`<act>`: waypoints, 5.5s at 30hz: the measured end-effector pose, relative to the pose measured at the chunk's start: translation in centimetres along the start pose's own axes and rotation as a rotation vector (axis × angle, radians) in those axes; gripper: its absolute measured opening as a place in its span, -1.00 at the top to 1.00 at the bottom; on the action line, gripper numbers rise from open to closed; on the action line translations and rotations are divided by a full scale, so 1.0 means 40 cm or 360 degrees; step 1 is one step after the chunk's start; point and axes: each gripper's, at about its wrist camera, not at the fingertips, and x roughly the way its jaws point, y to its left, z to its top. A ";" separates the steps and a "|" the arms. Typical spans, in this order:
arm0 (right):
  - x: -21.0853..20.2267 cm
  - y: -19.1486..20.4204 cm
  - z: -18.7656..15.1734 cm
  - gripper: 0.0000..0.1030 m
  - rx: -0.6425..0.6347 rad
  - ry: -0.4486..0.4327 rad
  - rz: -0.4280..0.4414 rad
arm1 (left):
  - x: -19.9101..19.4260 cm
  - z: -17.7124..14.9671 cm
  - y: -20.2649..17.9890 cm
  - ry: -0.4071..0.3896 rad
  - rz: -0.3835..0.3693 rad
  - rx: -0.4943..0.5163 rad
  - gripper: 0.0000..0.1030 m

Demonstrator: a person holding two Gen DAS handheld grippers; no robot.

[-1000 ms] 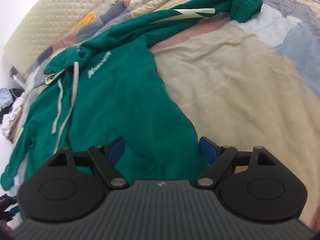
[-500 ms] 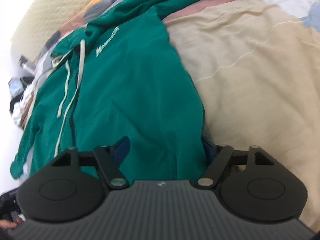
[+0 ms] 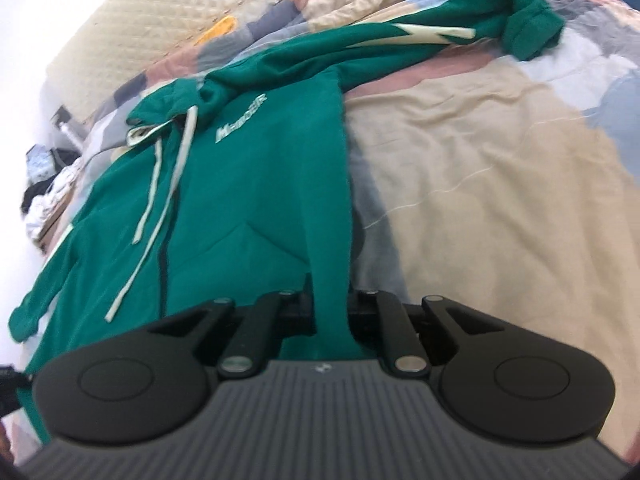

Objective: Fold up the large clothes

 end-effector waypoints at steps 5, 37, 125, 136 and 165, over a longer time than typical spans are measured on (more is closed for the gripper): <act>0.048 -0.004 -0.015 0.78 -0.0043 0.0147 -0.0104 | 0.032 -0.021 -0.009 0.0063 0.0108 0.0060 0.83; -0.186 0.045 0.045 0.68 -0.0206 -0.0619 0.0017 | -0.210 -0.120 -0.546 -0.0536 -0.0363 0.0768 -0.18; -0.439 0.328 0.712 0.89 -0.0542 -0.1141 -0.0189 | 0.147 -0.099 -0.324 -0.0477 -0.0382 0.0308 -0.22; -0.328 0.541 0.215 0.94 -0.0582 -0.0606 0.0239 | 0.117 -0.102 -0.257 -0.0369 -0.0544 0.0220 -0.22; 0.095 0.069 0.102 -0.11 0.0275 -0.0176 0.0075 | 0.239 -0.214 -0.419 -0.0178 -0.0513 0.0585 -0.22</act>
